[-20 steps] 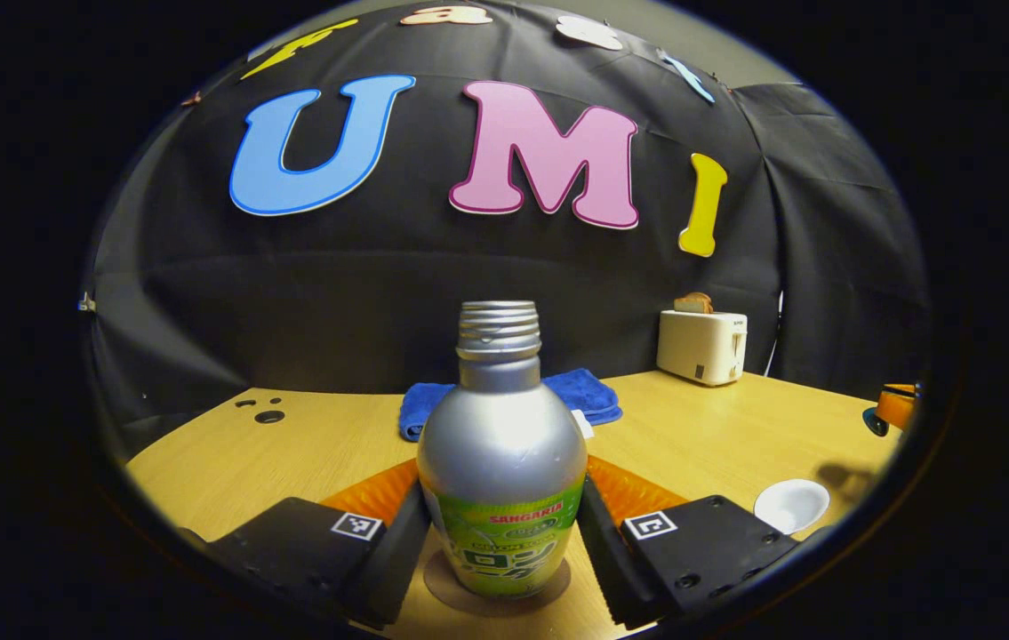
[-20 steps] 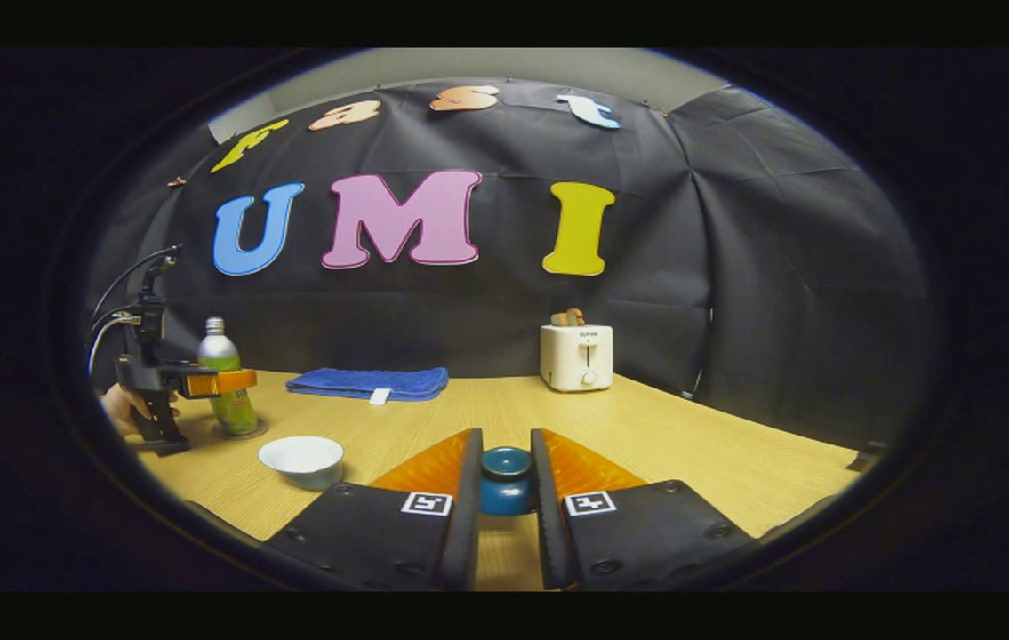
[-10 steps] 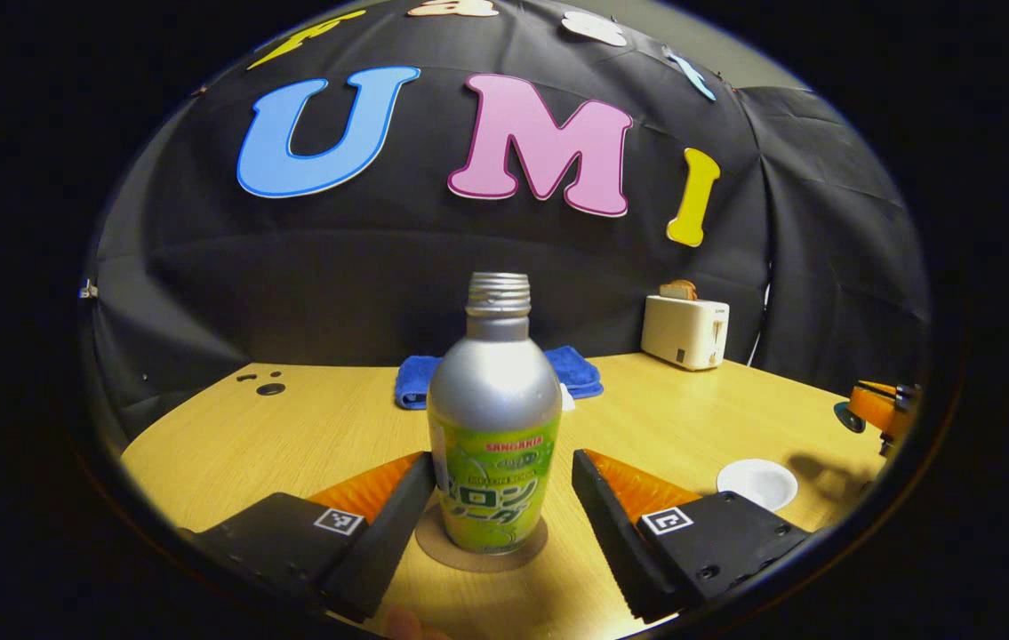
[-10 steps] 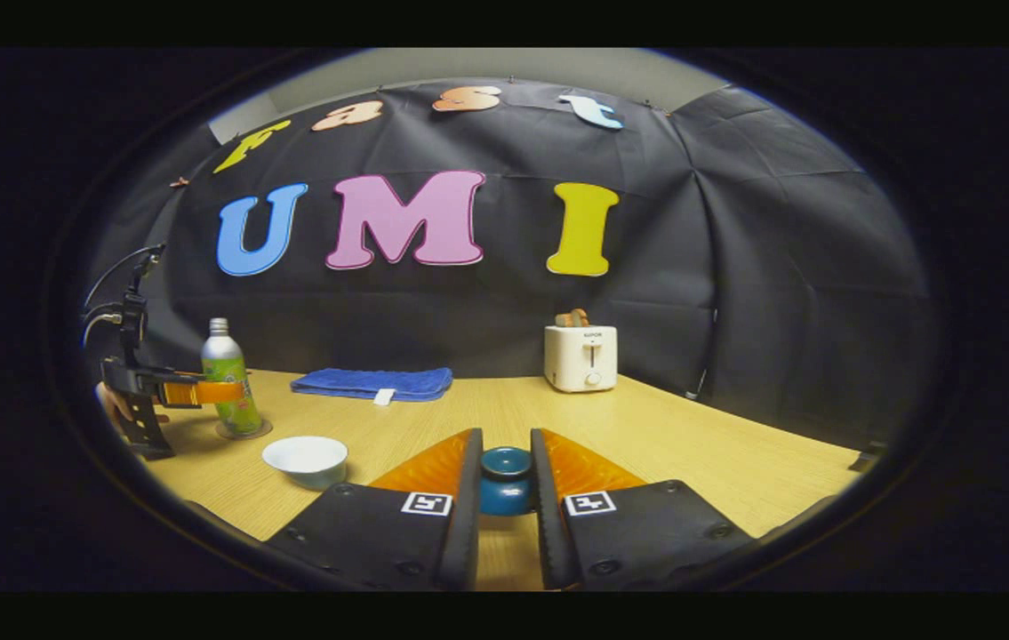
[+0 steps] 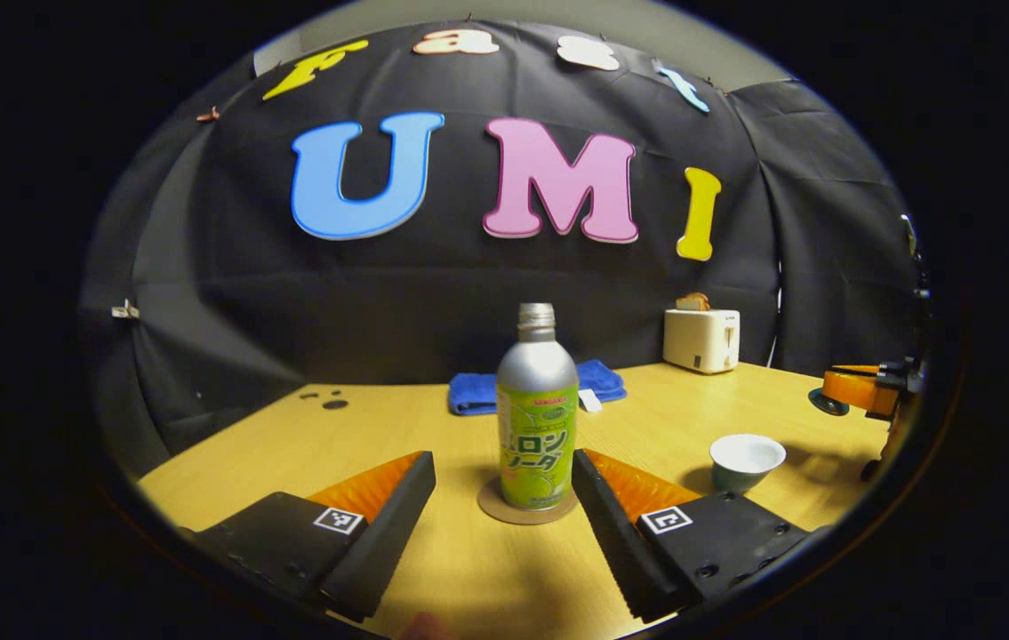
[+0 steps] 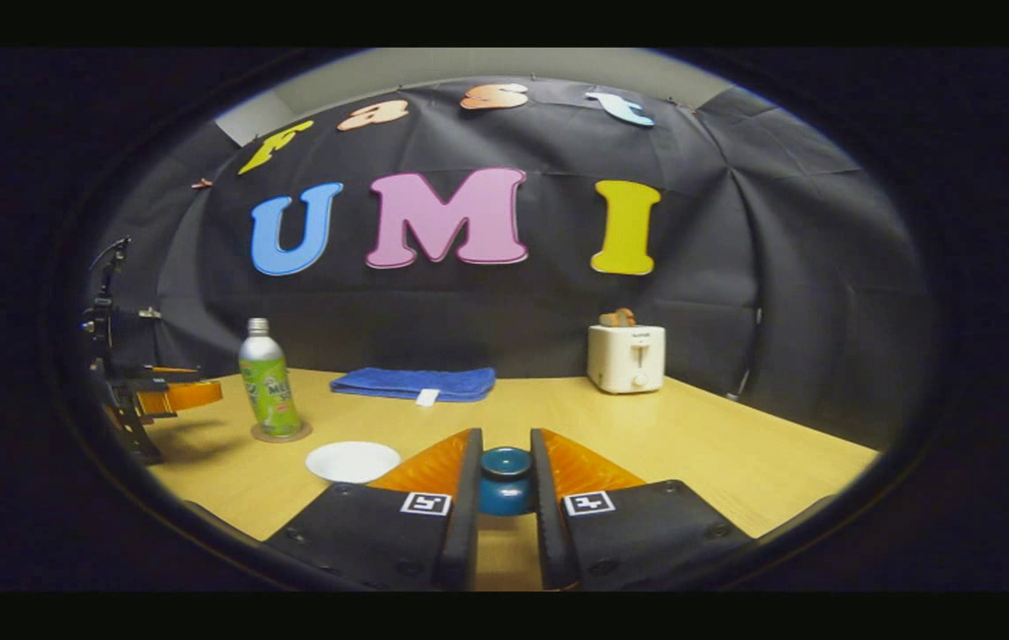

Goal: Open the teacup lid with one hand, grasp the water bottle and pour water into the teacup with the other hand; after pouring, place the water bottle on the coaster and then close the teacup lid.

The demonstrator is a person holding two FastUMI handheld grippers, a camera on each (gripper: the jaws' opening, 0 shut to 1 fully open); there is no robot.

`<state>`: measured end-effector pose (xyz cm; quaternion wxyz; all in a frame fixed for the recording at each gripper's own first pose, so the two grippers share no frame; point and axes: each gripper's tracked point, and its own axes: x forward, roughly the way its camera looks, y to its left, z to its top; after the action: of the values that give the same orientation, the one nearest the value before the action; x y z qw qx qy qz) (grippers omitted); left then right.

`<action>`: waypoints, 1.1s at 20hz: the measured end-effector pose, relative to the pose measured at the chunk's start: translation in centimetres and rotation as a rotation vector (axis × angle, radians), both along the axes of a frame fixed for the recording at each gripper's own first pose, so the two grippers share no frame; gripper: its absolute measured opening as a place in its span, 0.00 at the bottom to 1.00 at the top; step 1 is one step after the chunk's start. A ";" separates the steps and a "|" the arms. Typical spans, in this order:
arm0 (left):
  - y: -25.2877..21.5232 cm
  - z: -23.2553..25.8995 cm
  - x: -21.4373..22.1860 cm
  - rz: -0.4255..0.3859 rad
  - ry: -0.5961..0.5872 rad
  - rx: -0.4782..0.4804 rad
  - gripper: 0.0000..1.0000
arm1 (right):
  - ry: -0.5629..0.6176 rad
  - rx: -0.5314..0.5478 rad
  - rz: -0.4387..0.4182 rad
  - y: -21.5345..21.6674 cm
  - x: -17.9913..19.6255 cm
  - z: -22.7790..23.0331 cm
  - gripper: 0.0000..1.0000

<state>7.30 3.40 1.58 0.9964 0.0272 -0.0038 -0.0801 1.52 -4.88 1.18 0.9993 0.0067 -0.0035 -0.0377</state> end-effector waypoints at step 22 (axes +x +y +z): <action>5.4 -1.9 -0.3 0.077 0.017 -0.051 0.96 | 0.199 -0.104 0.169 10.8 5.6 -4.3 0.31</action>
<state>6.97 8.85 -0.32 0.9991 0.0015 0.0034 -0.0420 7.09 5.93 -3.11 0.9933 -0.0484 0.0944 0.0462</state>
